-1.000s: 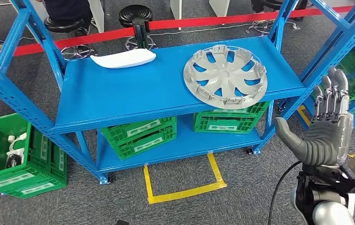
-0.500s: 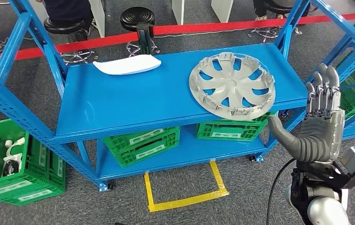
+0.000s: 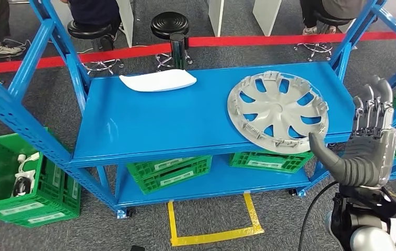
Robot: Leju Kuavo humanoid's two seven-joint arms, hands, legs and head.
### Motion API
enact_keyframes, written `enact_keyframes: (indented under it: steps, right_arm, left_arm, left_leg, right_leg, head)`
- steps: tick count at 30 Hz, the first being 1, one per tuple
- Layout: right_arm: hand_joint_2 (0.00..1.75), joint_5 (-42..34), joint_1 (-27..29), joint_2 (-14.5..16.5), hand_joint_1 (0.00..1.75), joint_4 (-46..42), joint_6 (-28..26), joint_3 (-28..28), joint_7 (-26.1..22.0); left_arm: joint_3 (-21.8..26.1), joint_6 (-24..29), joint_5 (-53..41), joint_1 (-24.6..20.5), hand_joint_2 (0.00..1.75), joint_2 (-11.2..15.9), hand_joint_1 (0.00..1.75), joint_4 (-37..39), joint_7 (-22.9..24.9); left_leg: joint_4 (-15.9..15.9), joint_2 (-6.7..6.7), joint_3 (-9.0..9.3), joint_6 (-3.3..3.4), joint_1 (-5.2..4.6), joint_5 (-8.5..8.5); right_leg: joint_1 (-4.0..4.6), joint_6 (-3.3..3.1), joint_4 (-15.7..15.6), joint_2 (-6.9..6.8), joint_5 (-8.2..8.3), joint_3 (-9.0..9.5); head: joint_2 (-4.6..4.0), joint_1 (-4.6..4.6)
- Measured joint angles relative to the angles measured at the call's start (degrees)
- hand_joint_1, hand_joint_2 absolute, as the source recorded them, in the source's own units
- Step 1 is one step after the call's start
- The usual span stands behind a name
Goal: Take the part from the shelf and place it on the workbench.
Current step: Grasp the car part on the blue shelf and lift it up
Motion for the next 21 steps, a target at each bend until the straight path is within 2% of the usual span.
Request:
enact_keyframes:
  steps: [2,3,5,6,7,8,10,12,15,17,18,21]
  right_arm:
    - [1.75,0.0,-0.1,0.0,0.00,-0.1,0.0,0.0,0.0]
    - [1.75,0.0,-0.1,0.1,0.00,-0.1,0.1,0.0,-0.1]
    - [1.75,-0.1,-0.2,0.1,0.00,-0.1,0.1,0.1,-0.1]
    - [1.75,-0.1,-0.2,0.1,0.00,-0.1,0.1,0.1,-0.1]
    - [1.75,-0.1,-0.2,0.1,0.00,-0.1,0.2,0.1,-0.1]
    - [1.75,-0.2,-0.2,0.1,0.00,-0.1,0.2,0.1,-0.1]
    - [1.75,-0.2,-0.2,0.2,0.00,0.0,0.2,0.1,-0.1]
    - [1.75,-0.3,-0.2,0.2,0.00,0.0,0.2,0.1,-0.2]
    - [1.75,-0.6,-0.3,0.2,0.00,0.1,0.3,0.1,-0.2]
    - [1.75,-0.6,-0.4,0.1,0.00,0.1,0.3,0.1,-0.2]
    - [1.75,-0.7,-0.5,0.1,0.00,0.1,0.3,0.1,-0.2]
    - [1.75,-0.4,-0.4,0.1,0.00,0.4,0.2,0.1,0.4]
  left_arm:
    - [0.0,0.0,0.0,0.0,0.00,0.0,0.00,0.0,0.0]
    - [0.0,0.0,0.0,-0.1,0.00,0.0,0.00,0.0,0.0]
    - [0.0,0.0,0.0,-0.1,0.00,0.1,0.00,0.0,0.0]
    - [0.0,0.0,0.0,-0.1,0.00,0.2,0.00,0.0,0.0]
    - [0.0,0.0,0.0,0.0,0.00,0.2,0.00,0.0,0.0]
    - [0.0,0.0,0.0,0.1,0.00,0.2,0.00,0.0,0.0]
    - [0.0,0.0,0.0,0.2,0.00,0.3,0.00,0.0,0.0]
    - [0.0,0.0,0.0,0.2,0.00,0.3,0.00,0.0,0.0]
    - [0.0,0.0,0.0,0.2,0.00,0.4,0.00,0.1,0.0]
    - [0.0,0.1,0.0,0.1,0.00,0.4,0.00,0.1,0.0]
    - [0.0,0.2,0.0,0.1,0.00,0.4,0.00,0.1,0.0]
    - [0.0,0.3,0.1,0.1,0.00,0.4,0.00,0.1,0.0]
  left_leg:
    - [2.2,0.37,-0.51,-0.57,0.05,-0.52]
    - [4.6,0.57,-1.84,-0.90,0.16,-1.34]
    - [10.8,0.75,-6.08,-1.57,0.54,-3.90]
    - [13.0,0.77,-8.08,-1.85,0.77,-4.89]
    - [13.6,0.80,-9.42,-2.06,0.96,-4.96]
    - [12.5,0.86,-9.87,-2.19,1.11,-3.79]
    - [6.4,1.07,-8.74,-2.24,1.25,1.73]
    - [1.5,1.41,-7.49,-1.74,1.06,4.73]
    - [0.5,1.44,-6.86,-0.34,0.83,4.97]
    - [0.2,1.26,-6.00,0.26,1.00,4.88]
    - [0.1,1.17,-5.54,0.52,1.08,4.73]
    - [0.0,1.06,-4.78,1.10,0.93,4.09]
  right_leg:
    - [-0.30,-0.37,-1.0,-0.14,0.01,1.50]
    - [-0.43,-0.51,-1.4,-0.21,-0.07,2.14]
    - [-0.48,-0.68,-1.7,-0.26,-0.52,2.83]
    - [-0.52,-0.67,-1.7,-0.26,-0.86,3.13]
    - [-0.60,-0.57,-1.7,-0.24,-1.27,3.55]
    - [-0.69,-0.42,-1.7,-0.22,-1.71,4.10]
    - [-0.90,0.09,-1.7,-0.23,-2.72,5.39]
    - [-0.96,0.83,-1.6,-0.22,-3.60,6.18]
    - [-0.99,1.98,-1.2,-0.21,-4.17,6.72]
    - [-1.07,2.38,1.0,-0.23,-4.65,6.05]
    - [-1.10,2.56,3.5,-0.22,-5.43,4.77]
    - [-1.09,2.93,12.9,-0.16,-9.20,-1.31]
  head:
    - [0.00,-0.26]
    - [0.00,-0.49]
    - [0.00,-0.98]
    - [0.00,-1.12]
    - [0.00,-1.18]
    - [0.00,-1.26]
    - [0.00,-1.46]
    - [0.00,-1.82]
    - [0.00,-1.92]
    - [0.00,-1.65]
    - [0.00,-1.35]
    - [0.00,-0.39]
